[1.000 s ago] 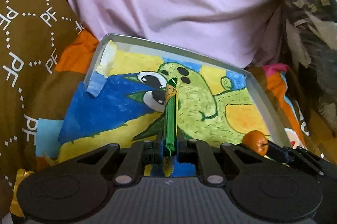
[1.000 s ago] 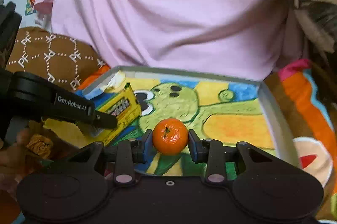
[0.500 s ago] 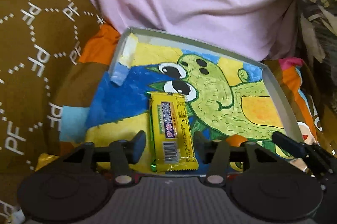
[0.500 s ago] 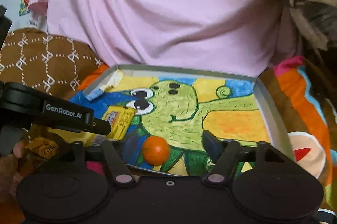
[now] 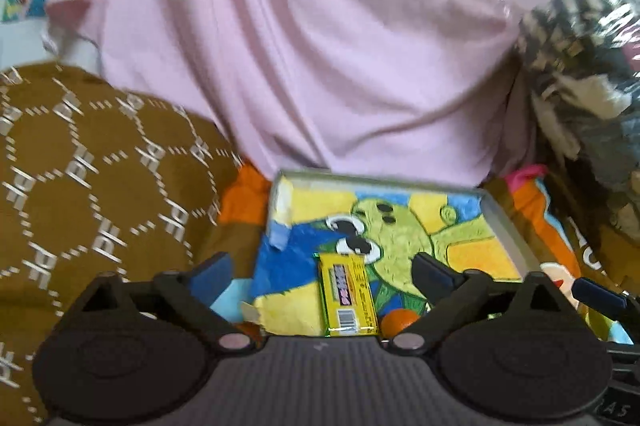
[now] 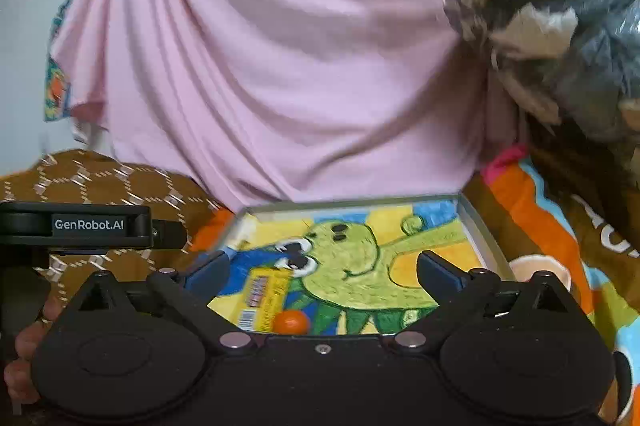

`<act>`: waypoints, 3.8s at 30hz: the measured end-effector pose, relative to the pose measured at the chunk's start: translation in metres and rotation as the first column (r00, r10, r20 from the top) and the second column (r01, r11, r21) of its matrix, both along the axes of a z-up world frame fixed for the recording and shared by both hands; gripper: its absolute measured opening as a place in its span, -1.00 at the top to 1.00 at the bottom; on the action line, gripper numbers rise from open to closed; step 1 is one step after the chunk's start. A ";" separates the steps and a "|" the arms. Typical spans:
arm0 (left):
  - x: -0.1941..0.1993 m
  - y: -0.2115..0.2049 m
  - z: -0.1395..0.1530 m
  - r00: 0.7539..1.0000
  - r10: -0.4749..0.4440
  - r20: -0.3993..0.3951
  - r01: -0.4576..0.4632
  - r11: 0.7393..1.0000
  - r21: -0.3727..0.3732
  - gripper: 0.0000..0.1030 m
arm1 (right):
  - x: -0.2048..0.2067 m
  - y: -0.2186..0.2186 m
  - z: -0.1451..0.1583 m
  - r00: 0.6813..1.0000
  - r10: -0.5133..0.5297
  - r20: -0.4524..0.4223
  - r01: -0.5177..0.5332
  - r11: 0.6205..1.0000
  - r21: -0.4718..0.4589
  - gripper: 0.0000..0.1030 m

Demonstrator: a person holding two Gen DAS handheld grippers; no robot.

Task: Organize snacks
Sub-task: 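Open both tools in the tray and lift them away, then move both tools back over the remaining snacks, then lower the left tool onto the blue snack packet and grasp it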

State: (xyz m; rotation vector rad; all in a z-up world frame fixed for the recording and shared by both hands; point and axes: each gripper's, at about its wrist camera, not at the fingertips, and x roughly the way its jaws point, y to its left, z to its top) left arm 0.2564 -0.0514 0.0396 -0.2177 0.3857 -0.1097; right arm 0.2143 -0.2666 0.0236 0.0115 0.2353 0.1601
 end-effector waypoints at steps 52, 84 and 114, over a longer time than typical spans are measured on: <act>-0.183 0.040 -0.079 0.952 0.001 -0.307 0.067 0.975 0.212 -0.99 | -0.151 0.022 -0.074 0.893 0.104 -0.437 -0.121 0.993 -0.011 -0.99; -0.164 0.060 -0.065 0.977 0.077 -0.199 -0.018 0.959 0.282 -0.99 | -0.117 0.054 -0.078 0.897 0.213 -0.388 -0.237 0.971 -0.015 -0.99; -0.052 0.129 -0.100 0.872 -0.240 -0.427 0.287 0.957 0.049 -0.99 | -0.025 0.084 -0.115 0.832 0.254 -0.493 -0.259 0.964 0.060 -0.89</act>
